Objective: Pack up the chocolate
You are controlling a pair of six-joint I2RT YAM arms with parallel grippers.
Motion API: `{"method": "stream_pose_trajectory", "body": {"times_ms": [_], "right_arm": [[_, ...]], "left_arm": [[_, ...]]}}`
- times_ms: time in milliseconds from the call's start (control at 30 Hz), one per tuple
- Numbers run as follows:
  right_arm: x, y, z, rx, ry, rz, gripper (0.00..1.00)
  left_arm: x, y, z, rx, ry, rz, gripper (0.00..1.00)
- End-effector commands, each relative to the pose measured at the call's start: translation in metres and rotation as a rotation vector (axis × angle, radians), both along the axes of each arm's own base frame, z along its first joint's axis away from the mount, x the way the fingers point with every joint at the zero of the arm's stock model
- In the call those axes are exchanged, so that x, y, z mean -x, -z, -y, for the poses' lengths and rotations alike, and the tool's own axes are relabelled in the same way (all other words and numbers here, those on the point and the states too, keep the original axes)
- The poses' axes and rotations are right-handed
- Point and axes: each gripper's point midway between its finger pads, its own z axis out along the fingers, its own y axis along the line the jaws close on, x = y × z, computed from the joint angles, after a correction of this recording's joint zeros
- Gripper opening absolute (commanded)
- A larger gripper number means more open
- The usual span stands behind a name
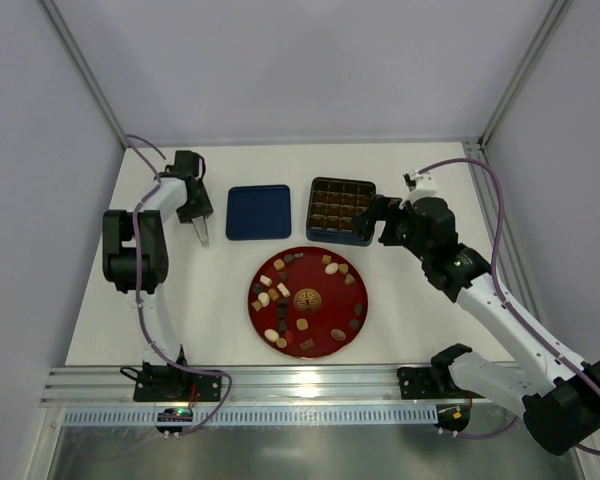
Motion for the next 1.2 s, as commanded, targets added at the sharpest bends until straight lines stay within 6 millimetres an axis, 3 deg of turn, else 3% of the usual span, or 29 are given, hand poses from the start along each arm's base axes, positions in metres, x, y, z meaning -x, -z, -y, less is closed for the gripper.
{"method": "stream_pose_trajectory", "body": {"times_ms": [0,200,700,933,1167], "right_arm": [[0.000,-0.014,-0.003,-0.030,-0.009,0.033,1.00],[-0.001,-0.016,-0.005,-0.034,-0.015,0.036,1.00],[-0.006,-0.011,-0.007,-0.024,-0.019,0.029,1.00],[-0.005,-0.013,-0.007,-0.024,-0.021,0.032,1.00],[-0.004,-0.025,-0.006,-0.018,-0.022,0.045,1.00]], "left_arm": [[-0.015,-0.072,-0.002,0.004,-0.029,0.151,0.49],[-0.001,-0.104,0.003,-0.012,-0.033,0.179,0.49],[0.045,-0.157,0.021,0.011,0.007,0.192,0.46],[0.080,-0.179,0.042,0.050,0.080,0.200,0.44],[0.127,-0.211,0.067,0.108,0.188,0.222,0.42]]}}
